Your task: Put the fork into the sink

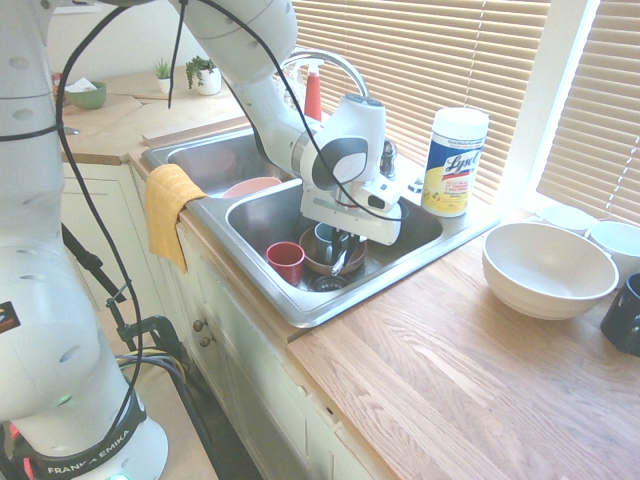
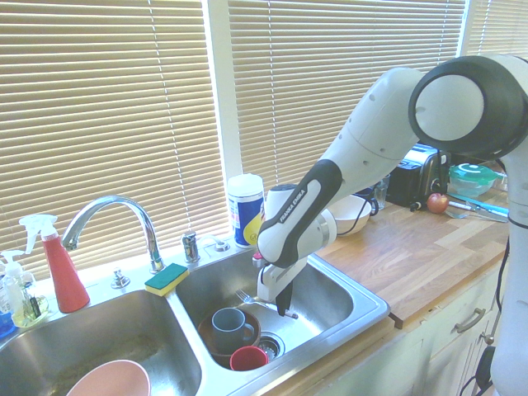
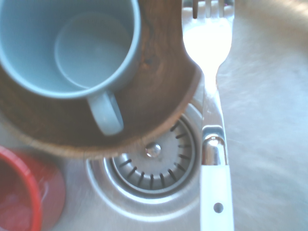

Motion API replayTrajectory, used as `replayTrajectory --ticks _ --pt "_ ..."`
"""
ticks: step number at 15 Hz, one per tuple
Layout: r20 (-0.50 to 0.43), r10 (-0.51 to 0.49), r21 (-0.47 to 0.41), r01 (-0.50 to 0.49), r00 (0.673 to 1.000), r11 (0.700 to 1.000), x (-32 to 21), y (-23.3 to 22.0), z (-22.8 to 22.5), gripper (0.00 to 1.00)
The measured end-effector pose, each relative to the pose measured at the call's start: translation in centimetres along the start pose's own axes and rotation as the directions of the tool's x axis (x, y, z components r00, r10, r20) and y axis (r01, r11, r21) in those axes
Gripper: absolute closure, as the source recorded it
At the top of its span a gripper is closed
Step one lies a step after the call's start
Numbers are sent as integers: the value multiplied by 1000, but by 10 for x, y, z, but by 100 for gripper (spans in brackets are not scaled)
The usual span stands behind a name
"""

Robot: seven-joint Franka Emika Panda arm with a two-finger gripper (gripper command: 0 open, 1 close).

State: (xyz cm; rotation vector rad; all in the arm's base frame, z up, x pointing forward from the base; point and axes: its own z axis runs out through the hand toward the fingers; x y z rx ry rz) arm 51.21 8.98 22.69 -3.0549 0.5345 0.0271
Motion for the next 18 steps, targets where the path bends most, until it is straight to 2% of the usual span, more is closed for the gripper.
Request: replayTrajectory --ticks 4,5,9,18 --pt "17 40 -20 -40 999 999 11 -2 44 100" --pt "24 51 -25 -51 998 998 12 -2 52 0" --pt "67 100 -36 -97 993 995 4 -6 73 0" --pt "58 117 -25 -116 991 993 7 -5 66 0"
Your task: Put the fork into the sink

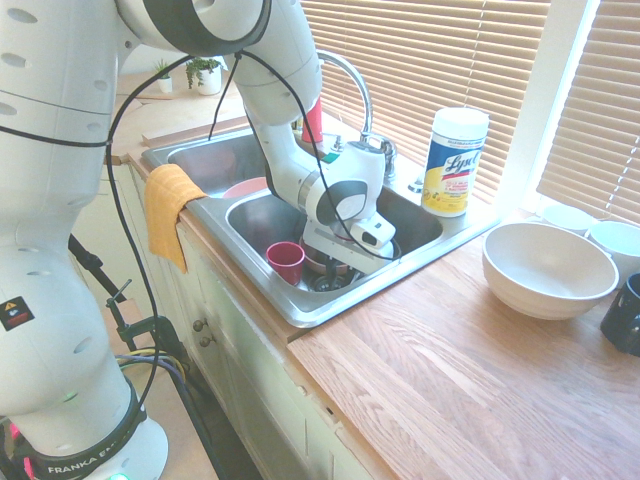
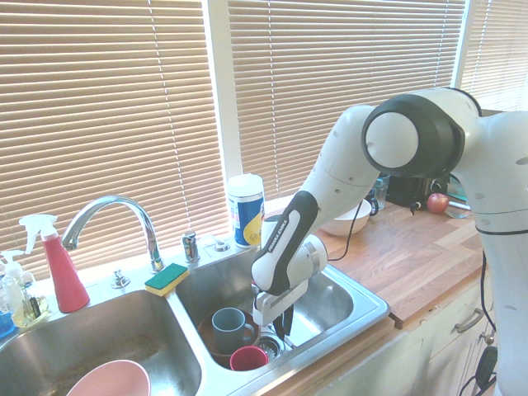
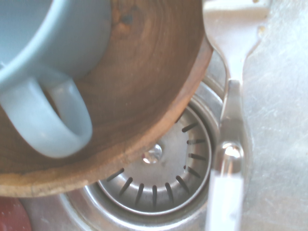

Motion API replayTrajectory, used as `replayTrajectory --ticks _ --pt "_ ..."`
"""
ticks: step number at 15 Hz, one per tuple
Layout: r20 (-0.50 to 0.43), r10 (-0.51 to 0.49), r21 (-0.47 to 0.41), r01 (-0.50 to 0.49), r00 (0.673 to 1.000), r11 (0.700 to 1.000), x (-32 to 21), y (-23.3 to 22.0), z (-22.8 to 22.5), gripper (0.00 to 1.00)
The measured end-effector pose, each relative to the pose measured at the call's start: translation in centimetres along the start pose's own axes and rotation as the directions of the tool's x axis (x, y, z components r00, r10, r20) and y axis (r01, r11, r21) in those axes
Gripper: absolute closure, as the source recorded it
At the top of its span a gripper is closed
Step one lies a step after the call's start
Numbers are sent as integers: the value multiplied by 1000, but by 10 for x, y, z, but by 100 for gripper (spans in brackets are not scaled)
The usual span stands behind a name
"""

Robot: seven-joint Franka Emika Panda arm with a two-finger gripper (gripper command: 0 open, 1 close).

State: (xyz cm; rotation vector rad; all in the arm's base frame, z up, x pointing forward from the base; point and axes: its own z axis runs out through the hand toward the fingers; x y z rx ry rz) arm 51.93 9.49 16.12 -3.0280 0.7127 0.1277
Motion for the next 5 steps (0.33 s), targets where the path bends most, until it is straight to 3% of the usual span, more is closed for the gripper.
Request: replayTrajectory --ticks 5 --pt "-55 -11 27 13 998 1000 -2 -3 -54 0"
